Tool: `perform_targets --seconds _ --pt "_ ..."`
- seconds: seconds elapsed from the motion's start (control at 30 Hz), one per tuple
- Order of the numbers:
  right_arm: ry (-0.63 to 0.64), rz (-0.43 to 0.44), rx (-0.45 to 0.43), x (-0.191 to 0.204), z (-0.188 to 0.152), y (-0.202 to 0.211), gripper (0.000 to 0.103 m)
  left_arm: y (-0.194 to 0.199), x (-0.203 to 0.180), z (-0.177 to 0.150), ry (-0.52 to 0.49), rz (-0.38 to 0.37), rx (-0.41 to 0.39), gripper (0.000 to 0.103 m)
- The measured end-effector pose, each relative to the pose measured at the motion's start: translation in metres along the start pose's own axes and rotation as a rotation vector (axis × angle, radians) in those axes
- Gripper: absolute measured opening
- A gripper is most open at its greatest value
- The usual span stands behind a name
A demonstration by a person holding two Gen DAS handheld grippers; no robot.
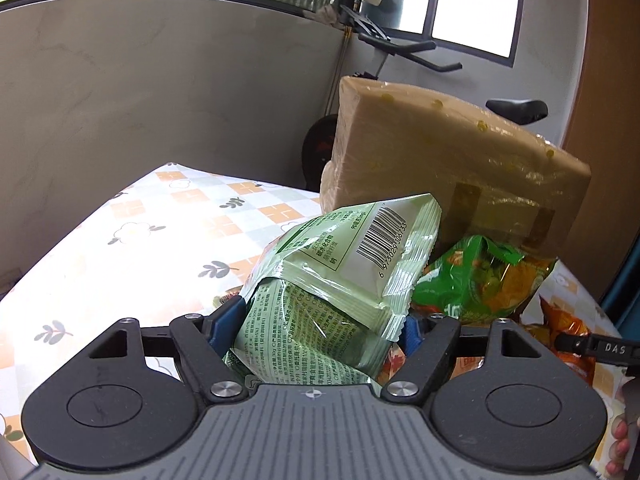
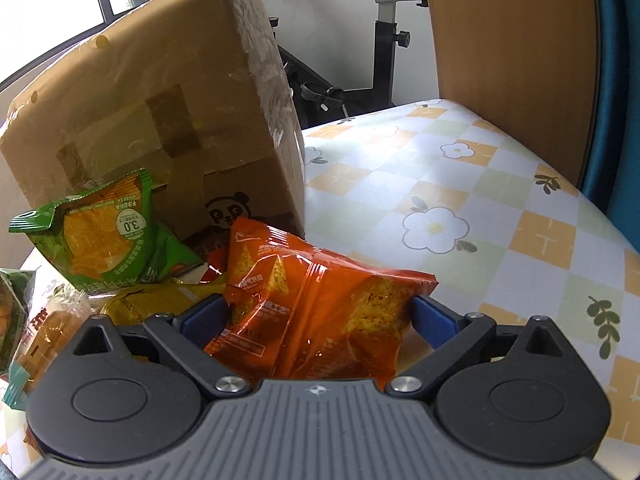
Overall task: Organize snacks
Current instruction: 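Carry both bags over the cardboard box and open both tools to drop them in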
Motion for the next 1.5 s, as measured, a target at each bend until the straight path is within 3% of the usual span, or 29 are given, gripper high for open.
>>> perform_targets --seconds 0.17,0.33,0.47,0.57,0.73,1.07,1.5 --pt "-0.007 -0.047 -0.027 -0.002 -0.001 0.001 0.101 0.003 -0.003 0.002 0.004 -0.01 -0.022 0.078" --pt "-0.031 -0.109 0.033 -0.013 -0.01 -0.011 0.102 0.004 -0.004 -0.002 0.009 -0.018 -0.023 0.078" --pt "-0.075 -0.048 0.021 -0.022 -0.014 -0.009 0.102 0.007 0.0 -0.006 0.011 -0.018 -0.016 0.078" --pt "-0.093 -0.008 0.014 -0.025 -0.011 -0.005 0.092 0.006 0.0 -0.004 0.017 -0.021 -0.015 0.078" --pt "-0.101 0.033 -0.01 -0.025 -0.008 -0.001 0.087 0.008 0.001 0.0 0.01 -0.019 -0.035 0.078" --pt "-0.06 -0.016 -0.187 -0.026 0.028 0.033 0.086 0.033 0.018 0.027 0.044 0.012 -0.122 0.078" --pt "0.058 0.084 -0.455 0.014 0.098 0.102 0.086 0.071 0.013 0.087 0.061 -0.016 -0.276 0.078"
Point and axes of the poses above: each gripper's, at about its wrist camera, not at the fingertips, and y roughly against the way its jaws point, x to its left, z to its top, the point moved 6 cm from there along -y, roughly the way its jaws point, and after that the axes turned 1 degree about -y, right-handed, at the moved point
